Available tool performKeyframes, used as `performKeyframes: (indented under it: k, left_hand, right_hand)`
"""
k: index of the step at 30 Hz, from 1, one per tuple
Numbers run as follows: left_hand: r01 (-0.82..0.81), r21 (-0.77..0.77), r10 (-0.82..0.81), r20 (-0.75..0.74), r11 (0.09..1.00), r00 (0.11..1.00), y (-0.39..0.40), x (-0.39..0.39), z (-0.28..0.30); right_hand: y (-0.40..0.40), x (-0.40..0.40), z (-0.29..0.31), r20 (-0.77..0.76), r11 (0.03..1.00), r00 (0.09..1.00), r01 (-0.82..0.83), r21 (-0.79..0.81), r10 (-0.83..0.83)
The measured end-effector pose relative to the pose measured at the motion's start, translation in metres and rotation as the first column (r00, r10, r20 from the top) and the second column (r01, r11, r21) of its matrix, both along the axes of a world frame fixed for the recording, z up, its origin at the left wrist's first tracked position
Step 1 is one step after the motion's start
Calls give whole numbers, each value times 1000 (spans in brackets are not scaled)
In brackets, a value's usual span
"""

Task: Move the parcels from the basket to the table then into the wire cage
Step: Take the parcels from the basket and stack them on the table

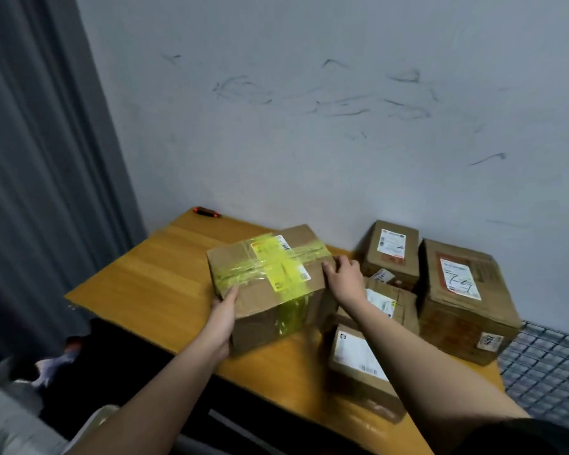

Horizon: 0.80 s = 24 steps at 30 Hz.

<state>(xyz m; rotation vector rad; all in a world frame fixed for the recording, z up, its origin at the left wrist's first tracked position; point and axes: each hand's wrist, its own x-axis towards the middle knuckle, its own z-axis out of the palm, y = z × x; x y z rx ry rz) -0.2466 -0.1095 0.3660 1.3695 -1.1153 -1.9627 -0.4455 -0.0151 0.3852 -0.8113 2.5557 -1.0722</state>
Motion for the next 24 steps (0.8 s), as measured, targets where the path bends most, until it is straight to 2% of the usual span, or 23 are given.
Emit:
performKeyframes:
  k: [4, 6, 9, 13, 17, 24]
  left_hand:
    - [-16, 49, 15, 19, 999, 1000, -10, -65, -10]
    - [-23, 92, 22, 8, 995, 1000, -12, -69, -12]
    - [-49, 102, 42, 69, 994, 997, -31, -123, -23]
    - [-49, 141, 39, 75, 989, 996, -51, -183, -32]
    - [-45, 208, 27, 87, 977, 996, -57, -230, -40]
    - [-17, 270, -24, 149, 963, 989, -73, -294, -70]
  right_hand:
    - [-23, -66, 5, -135, 988, 991, 3, 155, 18]
    - [-33, -72, 10, -176, 980, 981, -45, 195, 80]
    - [-64, -127, 9, -159, 958, 968, -152, 244, 194]
    - [-100, -185, 9, -121, 928, 948, -251, 276, 293]
    - [-125, -234, 0, -170, 887, 929, -241, 394, 328]
    - [-153, -296, -42, -49, 849, 947, -260, 461, 316]
